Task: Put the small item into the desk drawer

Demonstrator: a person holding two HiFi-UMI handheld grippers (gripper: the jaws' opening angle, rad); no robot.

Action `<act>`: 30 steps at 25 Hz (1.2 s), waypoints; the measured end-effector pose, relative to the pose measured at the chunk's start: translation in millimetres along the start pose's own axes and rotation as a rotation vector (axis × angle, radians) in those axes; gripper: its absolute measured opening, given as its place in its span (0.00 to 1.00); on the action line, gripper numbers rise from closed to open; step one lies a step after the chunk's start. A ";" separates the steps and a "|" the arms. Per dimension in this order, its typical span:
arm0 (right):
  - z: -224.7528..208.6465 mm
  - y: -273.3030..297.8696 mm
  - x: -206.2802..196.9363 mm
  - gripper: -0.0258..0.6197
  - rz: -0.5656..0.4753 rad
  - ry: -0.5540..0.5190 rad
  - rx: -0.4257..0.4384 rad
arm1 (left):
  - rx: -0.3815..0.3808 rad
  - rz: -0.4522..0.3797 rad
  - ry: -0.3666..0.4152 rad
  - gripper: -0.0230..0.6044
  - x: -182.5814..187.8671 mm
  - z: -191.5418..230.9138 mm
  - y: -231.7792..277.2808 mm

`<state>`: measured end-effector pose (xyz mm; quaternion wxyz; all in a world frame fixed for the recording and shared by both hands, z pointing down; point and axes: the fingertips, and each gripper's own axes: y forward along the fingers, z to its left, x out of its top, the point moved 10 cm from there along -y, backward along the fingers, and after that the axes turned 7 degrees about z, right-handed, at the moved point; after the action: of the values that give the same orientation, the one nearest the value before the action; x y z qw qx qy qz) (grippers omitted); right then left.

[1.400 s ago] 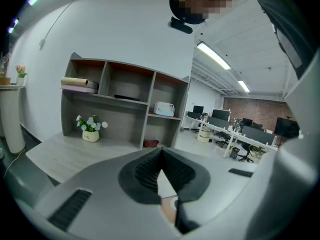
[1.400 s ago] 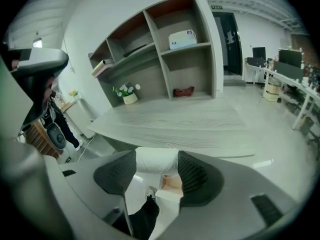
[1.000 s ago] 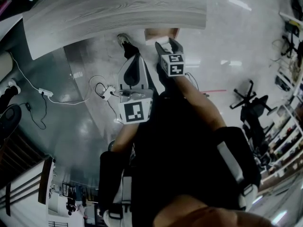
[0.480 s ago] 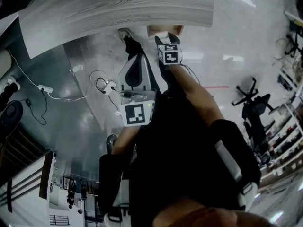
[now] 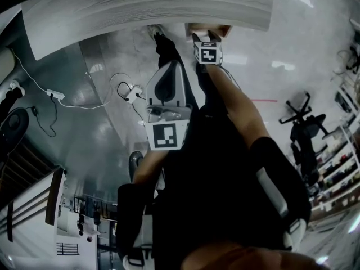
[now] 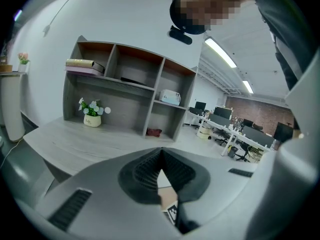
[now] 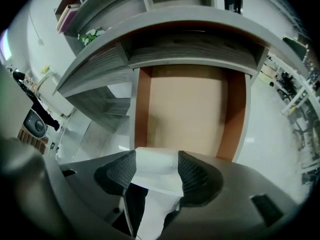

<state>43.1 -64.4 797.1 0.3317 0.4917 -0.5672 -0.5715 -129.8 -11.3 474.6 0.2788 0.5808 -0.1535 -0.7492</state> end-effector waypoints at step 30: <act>-11.5 37.9 5.4 0.44 0.091 0.056 -0.047 | 0.020 0.027 -0.025 0.03 -15.5 8.0 -4.3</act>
<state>45.4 -78.4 834.5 0.3844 0.4735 -0.5658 -0.5548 -135.9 0.7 486.6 0.2813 0.5720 -0.1724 -0.7509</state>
